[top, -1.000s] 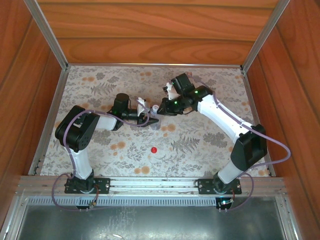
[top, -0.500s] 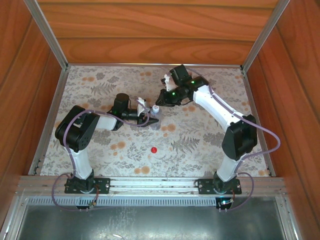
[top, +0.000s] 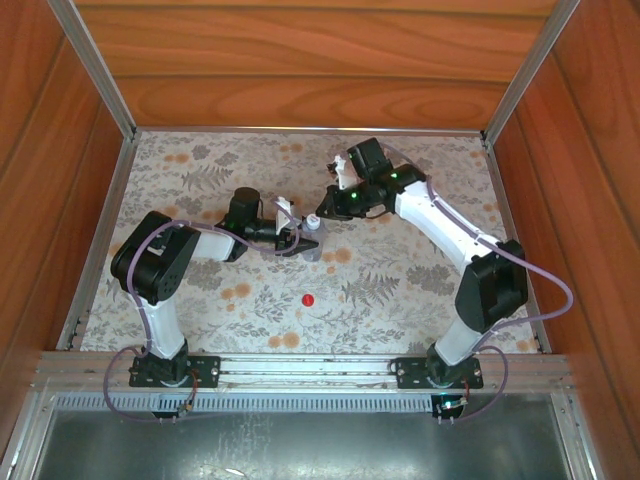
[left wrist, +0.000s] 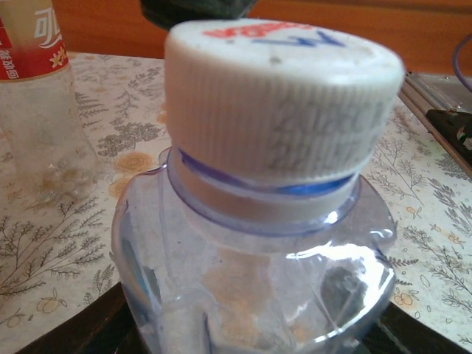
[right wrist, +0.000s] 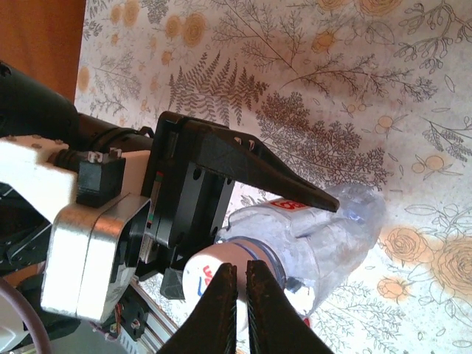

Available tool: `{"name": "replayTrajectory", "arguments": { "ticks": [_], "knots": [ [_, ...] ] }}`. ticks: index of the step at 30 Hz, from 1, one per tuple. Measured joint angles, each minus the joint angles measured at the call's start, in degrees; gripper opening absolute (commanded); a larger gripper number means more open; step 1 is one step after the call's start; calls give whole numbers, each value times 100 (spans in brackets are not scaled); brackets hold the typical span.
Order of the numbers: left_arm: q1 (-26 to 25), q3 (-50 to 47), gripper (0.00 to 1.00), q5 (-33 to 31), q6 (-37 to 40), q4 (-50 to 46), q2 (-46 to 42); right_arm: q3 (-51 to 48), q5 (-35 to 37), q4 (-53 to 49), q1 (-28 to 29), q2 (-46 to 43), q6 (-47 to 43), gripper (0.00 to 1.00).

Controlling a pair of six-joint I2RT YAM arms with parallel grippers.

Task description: Screw on the bottle caps

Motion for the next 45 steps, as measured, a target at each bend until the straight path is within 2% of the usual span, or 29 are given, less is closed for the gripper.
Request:
{"name": "replayTrajectory", "arguments": {
  "ticks": [5, 8, 10, 13, 15, 18, 22, 25, 33, 39, 45],
  "knots": [
    [-2, 0, 58, 7, -28, -20, 0, -199, 22, -92, 76, -256, 11, 14],
    [-2, 4, 58, -26, -35, -15, 2, -203, 79, -227, 160, -380, -109, 27],
    [-2, 4, 58, -28, -37, -15, 2, -177, 131, -345, 192, -455, -382, 45],
    [-2, 4, 58, -26, -48, -15, 0, -55, 208, -505, 201, -485, -1108, 64],
    [-2, 4, 58, -26, -52, -20, -4, 57, 280, -616, 199, -485, -1705, 70],
    [-2, 4, 58, -24, -63, -68, -33, 219, 350, -778, 199, -485, -2756, 74],
    [-2, 4, 58, -24, -98, -109, -48, 466, 372, -1043, 199, -417, -3993, 74],
    [-7, 4, 58, -24, -101, -111, -50, 758, 361, -1174, 199, -201, -4570, 74],
    [-28, 4, 58, -20, -146, -133, -72, 1113, 363, -1207, 267, 568, -5160, 72],
    [-31, 4, 58, -17, -179, -136, -85, 1128, 361, -1217, 310, 837, -5329, 50],
    [-33, 4, 58, 15, -236, -173, -114, 1128, 367, -1213, 310, 861, -5390, 33]
  ]
}}
